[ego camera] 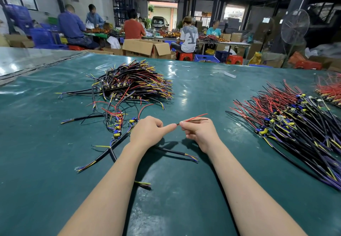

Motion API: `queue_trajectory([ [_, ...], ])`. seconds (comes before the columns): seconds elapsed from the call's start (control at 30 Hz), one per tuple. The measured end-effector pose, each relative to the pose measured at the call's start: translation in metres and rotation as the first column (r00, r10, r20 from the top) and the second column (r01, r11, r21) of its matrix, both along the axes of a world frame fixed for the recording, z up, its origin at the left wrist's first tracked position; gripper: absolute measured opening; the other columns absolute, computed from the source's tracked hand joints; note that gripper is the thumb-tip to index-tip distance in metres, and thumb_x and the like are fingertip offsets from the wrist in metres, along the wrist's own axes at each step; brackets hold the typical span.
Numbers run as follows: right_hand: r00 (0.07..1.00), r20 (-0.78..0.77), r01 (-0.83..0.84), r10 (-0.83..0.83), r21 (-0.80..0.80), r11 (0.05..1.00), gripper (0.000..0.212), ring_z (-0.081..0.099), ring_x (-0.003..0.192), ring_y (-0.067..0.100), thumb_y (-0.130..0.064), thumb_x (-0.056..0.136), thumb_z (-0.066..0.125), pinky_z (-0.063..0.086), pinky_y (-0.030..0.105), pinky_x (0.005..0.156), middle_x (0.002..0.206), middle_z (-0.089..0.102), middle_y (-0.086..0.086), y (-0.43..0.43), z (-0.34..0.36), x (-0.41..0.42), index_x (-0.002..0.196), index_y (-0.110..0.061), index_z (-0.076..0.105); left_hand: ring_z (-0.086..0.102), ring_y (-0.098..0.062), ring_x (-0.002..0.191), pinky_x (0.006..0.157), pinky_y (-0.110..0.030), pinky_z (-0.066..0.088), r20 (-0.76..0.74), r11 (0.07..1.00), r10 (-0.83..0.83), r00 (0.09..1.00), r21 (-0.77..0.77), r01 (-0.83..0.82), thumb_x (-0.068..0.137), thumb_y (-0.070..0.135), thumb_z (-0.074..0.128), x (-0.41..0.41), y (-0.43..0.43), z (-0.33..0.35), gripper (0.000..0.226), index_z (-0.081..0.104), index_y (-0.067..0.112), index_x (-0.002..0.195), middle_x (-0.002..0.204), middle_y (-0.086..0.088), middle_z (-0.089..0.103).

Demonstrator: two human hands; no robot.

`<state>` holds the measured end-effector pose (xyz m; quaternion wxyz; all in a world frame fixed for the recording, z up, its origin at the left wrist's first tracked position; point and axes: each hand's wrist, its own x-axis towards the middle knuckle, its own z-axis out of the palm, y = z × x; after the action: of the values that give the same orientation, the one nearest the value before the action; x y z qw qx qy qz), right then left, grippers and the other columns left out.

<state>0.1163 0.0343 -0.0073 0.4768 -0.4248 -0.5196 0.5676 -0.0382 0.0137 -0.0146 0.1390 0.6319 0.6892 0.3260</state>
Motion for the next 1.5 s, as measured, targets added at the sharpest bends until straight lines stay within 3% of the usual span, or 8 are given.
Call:
queue_trajectory([
  [0.27, 0.997, -0.077, 0.004, -0.005, -0.006, 1.0, 0.021, 0.048, 0.038, 0.004, 0.005, 0.084, 0.059, 0.044, 0.015, 0.041, 0.047, 0.055, -0.004, -0.001, 0.001, -0.002, 0.067, -0.007, 0.058, 0.059, -0.025, 0.075, 0.061, -0.028, 0.034, -0.208, 1.0, -0.022, 0.978, -0.024, 0.017, 0.09, 0.05, 0.048, 0.0, -0.003, 0.006, 0.045, 0.053, 0.018, 0.059, 0.066, -0.003, 0.061],
  [0.37, 0.999, -0.047, 0.014, -0.014, -0.004, 1.0, 0.023, 0.048, 0.038, 0.003, 0.006, 0.084, 0.057, 0.044, 0.015, 0.04, 0.051, 0.054, 0.001, -0.001, 0.0, -0.003, 0.066, -0.007, 0.057, 0.059, -0.024, 0.096, 0.077, -0.032, 0.033, -0.376, 0.997, -0.039, 0.926, 0.041, 0.058, 0.094, 0.036, 0.044, 0.004, -0.002, 0.008, 0.026, 0.066, 0.026, 0.085, 0.087, 0.002, 0.067],
  [0.43, 1.0, -0.016, 0.002, -0.002, 0.006, 1.0, 0.024, 0.048, 0.038, 0.003, 0.006, 0.085, 0.057, 0.044, 0.015, 0.041, 0.052, 0.054, 0.002, -0.002, 0.0, -0.004, 0.065, -0.007, 0.058, 0.057, -0.023, 0.101, 0.079, -0.032, 0.038, -0.336, 0.989, -0.096, 0.937, 0.077, 0.129, 0.094, 0.023, 0.043, 0.009, -0.002, 0.008, 0.024, 0.065, 0.026, 0.102, 0.097, 0.004, 0.069],
  [0.67, 0.997, -0.073, -0.03, 0.03, -0.003, 1.0, 0.019, 0.051, 0.04, 0.003, 0.005, 0.087, 0.054, 0.045, 0.015, 0.043, 0.05, 0.059, -0.002, -0.003, 0.0, -0.004, 0.071, -0.005, 0.059, 0.051, -0.023, 0.071, 0.061, -0.029, 0.033, -0.116, 0.977, -0.118, 0.986, 0.164, 0.137, 0.093, 0.029, 0.05, 0.015, -0.003, 0.002, 0.015, 0.063, 0.021, 0.09, 0.058, 0.009, 0.053],
  [0.9, 0.995, -0.082, -0.062, 0.061, -0.008, 0.998, 0.024, 0.051, 0.042, 0.003, 0.006, 0.09, 0.047, 0.046, 0.017, 0.043, 0.06, 0.056, 0.004, -0.005, 0.001, -0.006, 0.073, -0.004, 0.06, 0.037, -0.006, 0.045, 0.049, -0.026, 0.026, -0.003, 0.981, -0.142, 0.99, 0.135, 0.141, 0.09, 0.029, 0.055, 0.013, -0.003, 0.003, 0.012, 0.057, 0.026, 0.079, 0.037, 0.009, 0.041],
  [1.03, 0.995, -0.089, 0.033, -0.037, -0.054, 0.998, 0.025, 0.048, 0.038, 0.005, 0.012, 0.081, 0.048, 0.044, 0.016, 0.04, 0.045, 0.055, -0.001, -0.003, 0.0, -0.006, 0.064, -0.003, 0.06, 0.038, -0.005, 0.048, 0.048, -0.024, 0.026, 0.001, 0.981, -0.142, 0.99, 0.13, 0.141, 0.089, 0.031, 0.057, 0.014, -0.005, 0.003, 0.012, 0.06, 0.029, 0.078, 0.044, 0.009, 0.043],
  [1.2, 0.997, -0.003, 0.075, -0.075, -0.014, 0.997, 0.028, 0.044, 0.037, 0.005, 0.013, 0.078, 0.049, 0.044, 0.016, 0.041, 0.053, 0.049, 0.007, -0.001, -0.002, -0.006, 0.059, -0.004, 0.059, 0.039, -0.006, 0.048, 0.048, -0.024, 0.026, -0.046, 0.982, -0.141, 0.989, 0.118, 0.146, 0.089, 0.032, 0.058, 0.014, -0.005, 0.004, 0.014, 0.059, 0.031, 0.075, 0.046, 0.008, 0.043],
  [1.5, 0.983, -0.181, -0.023, 0.017, -0.033, 0.999, 0.022, 0.055, 0.041, 0.003, 0.009, 0.087, 0.048, 0.048, 0.016, 0.044, 0.049, 0.06, 0.0, 0.0, 0.002, 0.0, 0.073, -0.004, 0.06, 0.039, -0.007, 0.052, 0.053, -0.025, 0.029, 0.059, 0.985, -0.156, 0.986, 0.083, 0.151, 0.087, 0.029, 0.058, 0.011, -0.004, 0.006, 0.016, 0.062, 0.031, 0.071, 0.05, 0.009, 0.045],
])
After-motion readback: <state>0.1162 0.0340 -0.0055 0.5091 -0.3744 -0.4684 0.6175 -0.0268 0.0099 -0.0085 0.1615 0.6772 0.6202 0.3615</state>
